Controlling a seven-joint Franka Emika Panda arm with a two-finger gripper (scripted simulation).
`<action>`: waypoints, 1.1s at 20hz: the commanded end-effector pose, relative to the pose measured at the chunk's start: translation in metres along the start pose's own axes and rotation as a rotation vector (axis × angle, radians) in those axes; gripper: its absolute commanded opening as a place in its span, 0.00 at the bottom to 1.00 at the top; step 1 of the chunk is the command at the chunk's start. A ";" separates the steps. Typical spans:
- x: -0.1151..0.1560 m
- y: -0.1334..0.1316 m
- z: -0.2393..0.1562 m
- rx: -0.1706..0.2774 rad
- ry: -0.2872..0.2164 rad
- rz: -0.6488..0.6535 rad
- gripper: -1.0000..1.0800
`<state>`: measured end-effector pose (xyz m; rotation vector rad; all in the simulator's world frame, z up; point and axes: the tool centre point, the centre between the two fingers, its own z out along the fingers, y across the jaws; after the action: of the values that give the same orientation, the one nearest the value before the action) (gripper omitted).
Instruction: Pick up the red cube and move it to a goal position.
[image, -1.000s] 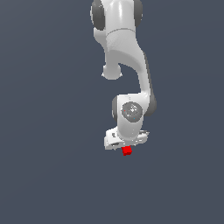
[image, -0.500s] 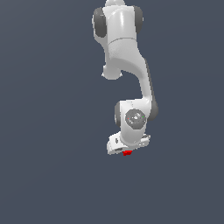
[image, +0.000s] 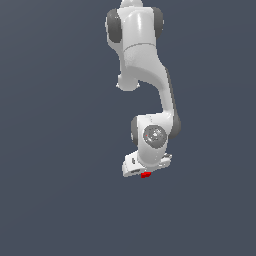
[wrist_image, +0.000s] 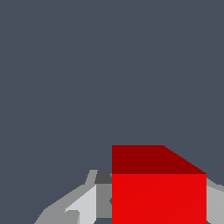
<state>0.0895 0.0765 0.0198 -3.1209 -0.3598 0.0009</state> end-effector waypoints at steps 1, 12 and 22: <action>0.000 0.000 0.000 0.000 0.001 0.000 0.00; -0.011 0.013 -0.015 0.000 0.001 0.000 0.00; -0.051 0.058 -0.065 0.000 0.001 0.000 0.00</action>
<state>0.0583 0.0191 0.0743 -3.1204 -0.3611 0.0023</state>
